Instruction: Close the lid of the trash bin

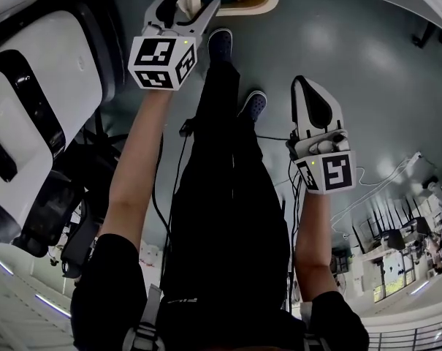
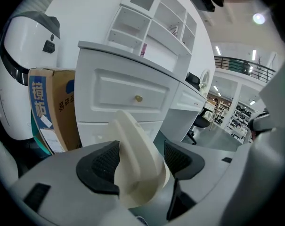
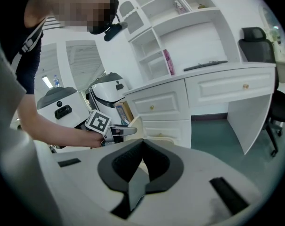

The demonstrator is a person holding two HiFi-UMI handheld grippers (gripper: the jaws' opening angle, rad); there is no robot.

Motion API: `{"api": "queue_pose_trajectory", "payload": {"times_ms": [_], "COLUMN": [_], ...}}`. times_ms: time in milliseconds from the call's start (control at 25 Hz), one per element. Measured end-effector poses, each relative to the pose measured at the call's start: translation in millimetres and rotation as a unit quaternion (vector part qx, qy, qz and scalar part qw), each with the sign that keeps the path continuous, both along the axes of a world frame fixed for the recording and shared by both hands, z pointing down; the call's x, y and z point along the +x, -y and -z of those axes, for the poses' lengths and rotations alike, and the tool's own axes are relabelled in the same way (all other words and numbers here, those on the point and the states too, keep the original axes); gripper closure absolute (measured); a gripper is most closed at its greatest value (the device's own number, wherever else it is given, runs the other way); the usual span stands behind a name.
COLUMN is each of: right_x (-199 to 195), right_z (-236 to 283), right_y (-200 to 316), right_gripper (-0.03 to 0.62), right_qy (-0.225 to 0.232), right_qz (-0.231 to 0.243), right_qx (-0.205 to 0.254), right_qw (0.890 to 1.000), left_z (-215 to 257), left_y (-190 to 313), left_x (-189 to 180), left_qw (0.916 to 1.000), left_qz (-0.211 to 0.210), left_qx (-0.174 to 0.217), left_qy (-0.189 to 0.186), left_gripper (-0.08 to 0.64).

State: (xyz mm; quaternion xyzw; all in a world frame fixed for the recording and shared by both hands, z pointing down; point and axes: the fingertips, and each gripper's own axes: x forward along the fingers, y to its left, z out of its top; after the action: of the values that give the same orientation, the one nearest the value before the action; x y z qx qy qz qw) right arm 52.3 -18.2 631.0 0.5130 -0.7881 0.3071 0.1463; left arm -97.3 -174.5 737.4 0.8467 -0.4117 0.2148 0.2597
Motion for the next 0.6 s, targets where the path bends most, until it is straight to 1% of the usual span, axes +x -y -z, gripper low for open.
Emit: {"api": "queue_pose_trajectory", "payload": {"times_ms": [240, 600], "right_x": [1, 20], "right_z": [-11, -34], "right_y": [-4, -5], "right_gripper": [0.588, 0.588], "right_qy": [0.004, 0.014], "right_qz": [-0.003, -0.018], "right_qx": [-0.012, -0.028], "right_qw": [1.0, 0.999], "left_z": [-13, -37], "left_y": [2, 2], "left_x": [20, 61], "left_qw": [0.9999, 0.9986], "left_qz": [-0.008, -0.017], "left_qx": [0.003, 0.023], "left_qy": [0.008, 0.045], "left_gripper": [0.256, 0.25]}}
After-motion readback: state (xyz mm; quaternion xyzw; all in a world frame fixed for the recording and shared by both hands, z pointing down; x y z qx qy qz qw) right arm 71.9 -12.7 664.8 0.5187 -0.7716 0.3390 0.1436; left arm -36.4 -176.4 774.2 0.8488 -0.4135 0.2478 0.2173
